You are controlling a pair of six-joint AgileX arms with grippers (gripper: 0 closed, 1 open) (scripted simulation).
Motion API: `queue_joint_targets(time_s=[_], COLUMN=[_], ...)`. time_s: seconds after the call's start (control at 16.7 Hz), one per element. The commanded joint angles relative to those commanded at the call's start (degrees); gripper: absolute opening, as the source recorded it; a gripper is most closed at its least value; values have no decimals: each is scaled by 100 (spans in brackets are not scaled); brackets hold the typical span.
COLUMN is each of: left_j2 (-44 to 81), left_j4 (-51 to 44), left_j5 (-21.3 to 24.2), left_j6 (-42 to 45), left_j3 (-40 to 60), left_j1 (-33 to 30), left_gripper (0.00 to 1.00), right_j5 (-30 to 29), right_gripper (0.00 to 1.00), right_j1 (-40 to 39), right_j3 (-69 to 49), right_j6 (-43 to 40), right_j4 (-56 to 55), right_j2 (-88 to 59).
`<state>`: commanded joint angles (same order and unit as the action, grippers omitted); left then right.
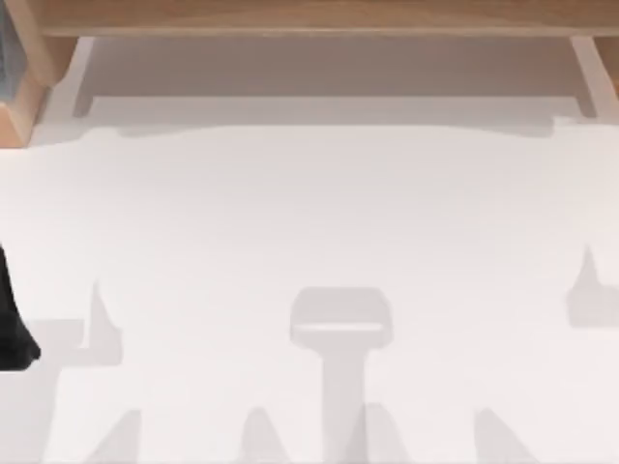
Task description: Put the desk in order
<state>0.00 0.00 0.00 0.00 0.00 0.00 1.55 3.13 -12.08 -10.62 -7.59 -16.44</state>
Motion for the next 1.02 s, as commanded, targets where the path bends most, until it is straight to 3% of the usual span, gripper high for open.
queue_joint_targets(time_s=[0.36, 0.78, 1.02], left_j2=[0, 55, 874], left_j4=[0, -1, -31], left_j5=[0, -15, -240], left_j6=[0, 0, 2], left_j3=[0, 57, 897], left_j1=[0, -22, -301], left_gripper=[100, 100, 100], right_j5=[-152, -155, -155], right_gripper=[100, 100, 100], right_j1=[-304, -313, -313], right_j3=[1165, 1208, 1208], right_j6=[1031, 1062, 1062], right_j4=[735, 759, 759], right_j2=[1591, 1644, 1644])
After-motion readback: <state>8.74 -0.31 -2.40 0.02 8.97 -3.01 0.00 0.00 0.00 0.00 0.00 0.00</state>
